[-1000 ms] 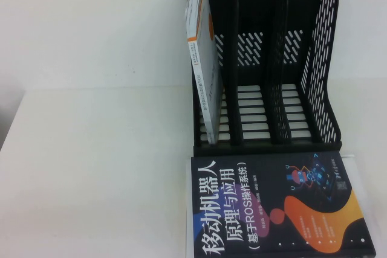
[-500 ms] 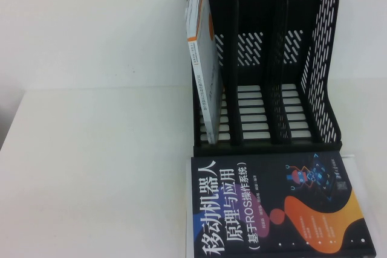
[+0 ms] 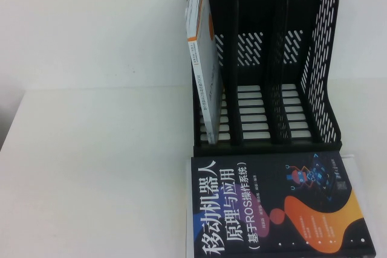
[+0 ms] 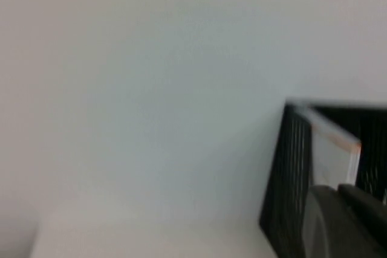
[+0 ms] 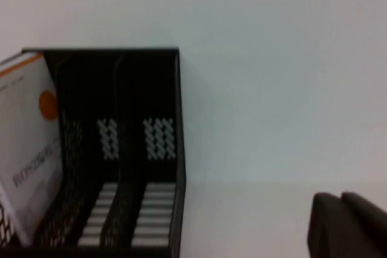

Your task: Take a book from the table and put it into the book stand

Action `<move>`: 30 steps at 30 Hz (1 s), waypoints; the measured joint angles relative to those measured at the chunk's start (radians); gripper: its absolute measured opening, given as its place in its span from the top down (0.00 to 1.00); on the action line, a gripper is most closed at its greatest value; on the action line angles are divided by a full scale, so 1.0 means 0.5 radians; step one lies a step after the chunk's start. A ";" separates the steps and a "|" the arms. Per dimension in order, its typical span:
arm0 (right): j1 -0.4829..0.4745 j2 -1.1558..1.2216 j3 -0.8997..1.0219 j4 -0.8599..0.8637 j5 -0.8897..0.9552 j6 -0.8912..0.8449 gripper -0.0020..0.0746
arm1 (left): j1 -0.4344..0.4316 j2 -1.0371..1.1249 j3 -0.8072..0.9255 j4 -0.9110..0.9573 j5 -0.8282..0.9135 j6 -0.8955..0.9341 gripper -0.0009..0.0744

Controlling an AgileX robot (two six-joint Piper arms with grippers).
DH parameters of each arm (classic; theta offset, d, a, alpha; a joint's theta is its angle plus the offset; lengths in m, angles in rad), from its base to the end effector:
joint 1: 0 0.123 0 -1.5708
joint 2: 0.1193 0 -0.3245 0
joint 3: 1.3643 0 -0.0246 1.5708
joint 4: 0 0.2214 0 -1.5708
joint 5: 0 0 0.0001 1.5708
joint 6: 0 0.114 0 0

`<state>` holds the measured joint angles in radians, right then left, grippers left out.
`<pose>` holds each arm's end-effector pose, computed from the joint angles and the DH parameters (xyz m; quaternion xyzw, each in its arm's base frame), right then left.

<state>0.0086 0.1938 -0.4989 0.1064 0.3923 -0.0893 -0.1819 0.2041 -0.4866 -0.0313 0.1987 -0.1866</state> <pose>0.0003 0.0046 0.3305 -0.0142 0.7063 0.0206 0.7075 0.0021 -0.0011 0.3484 -0.0090 0.6440 -0.1536 0.7494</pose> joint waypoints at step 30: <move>0.030 1.961 -0.586 0.806 0.906 -0.475 0.98 | -0.005 2.075 -0.424 -2.217 1.152 1.495 0.99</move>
<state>0.0237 1.1742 -0.7920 0.5095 0.8452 -0.3268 -0.1842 1.2418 -0.6985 -1.1399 0.7746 0.5608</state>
